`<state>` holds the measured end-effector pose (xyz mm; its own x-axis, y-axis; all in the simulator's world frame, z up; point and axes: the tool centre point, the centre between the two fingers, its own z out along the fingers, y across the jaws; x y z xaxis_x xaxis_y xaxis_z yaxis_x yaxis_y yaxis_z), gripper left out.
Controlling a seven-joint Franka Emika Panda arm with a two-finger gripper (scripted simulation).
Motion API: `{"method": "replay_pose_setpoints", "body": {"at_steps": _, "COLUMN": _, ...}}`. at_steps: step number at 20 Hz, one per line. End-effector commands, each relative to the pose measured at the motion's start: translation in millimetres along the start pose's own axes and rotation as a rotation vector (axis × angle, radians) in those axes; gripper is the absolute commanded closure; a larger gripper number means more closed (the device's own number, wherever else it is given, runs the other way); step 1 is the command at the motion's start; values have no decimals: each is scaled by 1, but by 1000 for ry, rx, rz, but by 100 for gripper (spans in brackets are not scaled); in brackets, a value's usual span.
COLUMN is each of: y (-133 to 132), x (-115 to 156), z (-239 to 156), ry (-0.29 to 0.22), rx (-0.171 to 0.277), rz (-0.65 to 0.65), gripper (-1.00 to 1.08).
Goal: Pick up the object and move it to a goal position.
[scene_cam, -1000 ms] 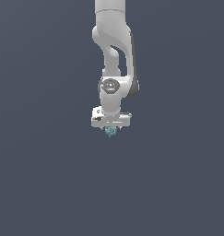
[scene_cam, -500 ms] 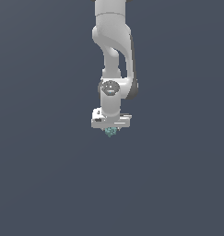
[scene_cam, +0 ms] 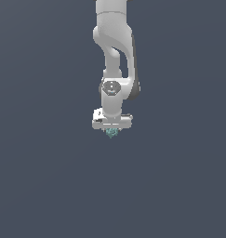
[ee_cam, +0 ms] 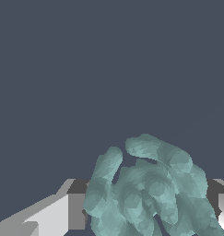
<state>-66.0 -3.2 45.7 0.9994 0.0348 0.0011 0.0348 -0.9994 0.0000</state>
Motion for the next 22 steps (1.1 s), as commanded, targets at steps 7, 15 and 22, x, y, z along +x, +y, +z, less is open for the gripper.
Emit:
{"method": "replay_pose_setpoints", "body": {"at_steps": 7, "y": -4, "x": 8, "z": -37, "ry": 1, "rx": 0, "rz": 0, "gripper": 108}}
{"method": "replay_pose_setpoints", "body": {"at_steps": 15, "y": -11, "x": 22, "z": -106, "ry": 0, "rx": 0, "rz": 0, "gripper": 108}}
{"method": "replay_pose_setpoints", "body": {"at_steps": 22, "y": -19, "x": 37, "z": -178, "ry": 0, "rx": 0, "rz": 0, "gripper": 108}}
